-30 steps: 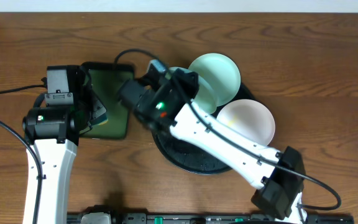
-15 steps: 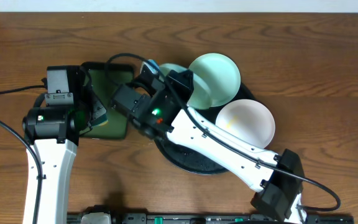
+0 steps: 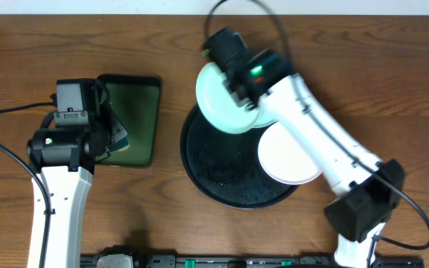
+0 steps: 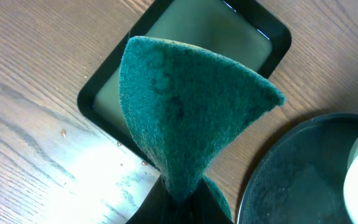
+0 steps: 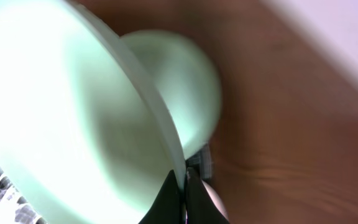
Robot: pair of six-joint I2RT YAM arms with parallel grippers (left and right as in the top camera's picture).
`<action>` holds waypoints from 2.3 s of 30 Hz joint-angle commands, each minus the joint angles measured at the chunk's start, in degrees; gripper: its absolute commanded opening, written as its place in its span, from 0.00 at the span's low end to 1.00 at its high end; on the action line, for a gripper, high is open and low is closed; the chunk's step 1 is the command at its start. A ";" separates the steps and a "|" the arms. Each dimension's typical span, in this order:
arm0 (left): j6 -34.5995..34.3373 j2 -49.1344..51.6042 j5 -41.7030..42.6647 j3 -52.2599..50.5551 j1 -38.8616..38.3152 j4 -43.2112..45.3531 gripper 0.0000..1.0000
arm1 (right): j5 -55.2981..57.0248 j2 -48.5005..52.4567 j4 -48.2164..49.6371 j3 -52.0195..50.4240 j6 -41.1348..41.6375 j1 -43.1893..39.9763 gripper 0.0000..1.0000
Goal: Clean dirty plates on tray and stack at the side
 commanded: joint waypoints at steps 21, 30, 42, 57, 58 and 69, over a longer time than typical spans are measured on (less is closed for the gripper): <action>1.03 1.18 0.09 -0.87 0.28 0.59 0.08 | -29.99 2.14 -6.73 -0.13 -14.12 -18.88 0.01; 1.03 2.12 0.07 -0.87 0.28 0.72 0.07 | 27.87 1.81 -6.14 -0.11 -1.36 2.32 0.01; 1.03 2.12 0.07 -0.87 0.28 0.72 0.07 | 44.89 1.92 -1.99 -0.20 -6.49 20.28 0.01; 1.01 2.12 0.07 -0.87 0.28 0.42 0.08 | -29.05 2.19 -2.73 -0.31 -7.10 -16.72 0.01; 1.01 2.12 0.07 -0.87 0.28 0.48 0.08 | -31.39 2.19 -2.86 -0.31 -7.08 -19.26 0.01; 0.98 2.12 0.09 -0.87 0.28 0.55 0.08 | -32.26 2.19 -2.12 -1.07 -0.04 -43.01 0.01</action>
